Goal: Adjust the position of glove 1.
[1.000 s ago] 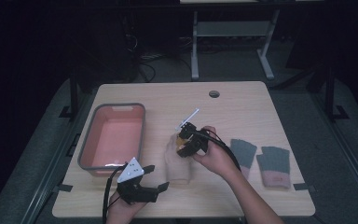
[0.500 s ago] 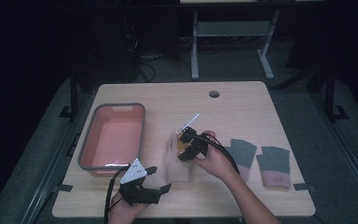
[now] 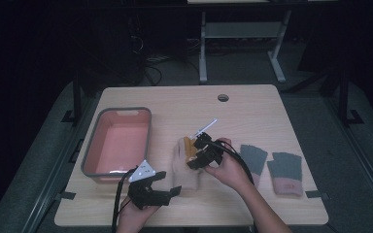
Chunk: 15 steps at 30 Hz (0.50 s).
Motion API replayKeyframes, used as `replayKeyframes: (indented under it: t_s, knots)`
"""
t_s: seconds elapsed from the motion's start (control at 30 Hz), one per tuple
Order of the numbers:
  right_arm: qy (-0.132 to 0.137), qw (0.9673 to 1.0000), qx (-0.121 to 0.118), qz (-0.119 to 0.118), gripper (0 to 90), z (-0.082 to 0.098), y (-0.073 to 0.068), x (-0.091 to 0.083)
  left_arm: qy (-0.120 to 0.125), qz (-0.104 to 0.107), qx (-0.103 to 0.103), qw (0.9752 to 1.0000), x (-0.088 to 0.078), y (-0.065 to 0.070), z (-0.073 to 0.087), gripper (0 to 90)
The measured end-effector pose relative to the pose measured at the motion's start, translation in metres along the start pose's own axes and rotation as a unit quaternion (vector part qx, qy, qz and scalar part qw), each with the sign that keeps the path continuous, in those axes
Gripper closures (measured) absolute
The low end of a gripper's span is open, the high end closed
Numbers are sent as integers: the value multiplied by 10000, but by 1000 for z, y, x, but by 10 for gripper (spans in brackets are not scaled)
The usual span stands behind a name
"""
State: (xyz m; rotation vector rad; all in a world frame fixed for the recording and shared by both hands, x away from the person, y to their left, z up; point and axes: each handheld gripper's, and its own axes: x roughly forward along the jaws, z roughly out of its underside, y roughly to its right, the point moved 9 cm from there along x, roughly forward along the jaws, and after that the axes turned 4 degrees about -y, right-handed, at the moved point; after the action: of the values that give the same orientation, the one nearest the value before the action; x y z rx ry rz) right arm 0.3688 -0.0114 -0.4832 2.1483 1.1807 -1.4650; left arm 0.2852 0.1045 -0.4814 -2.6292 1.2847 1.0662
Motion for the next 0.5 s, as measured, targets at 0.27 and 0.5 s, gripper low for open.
replayKeyframes:
  t_s: [0.27,0.5]
  knots:
    - [282,9995,106,112,411,10,5,-15,-385,-151,-368,9985,16,-8,-5,198]
    - [441,9986,275,133,399,23,13,-25,-697,-494,-517,9950,30,-14,-13,197]
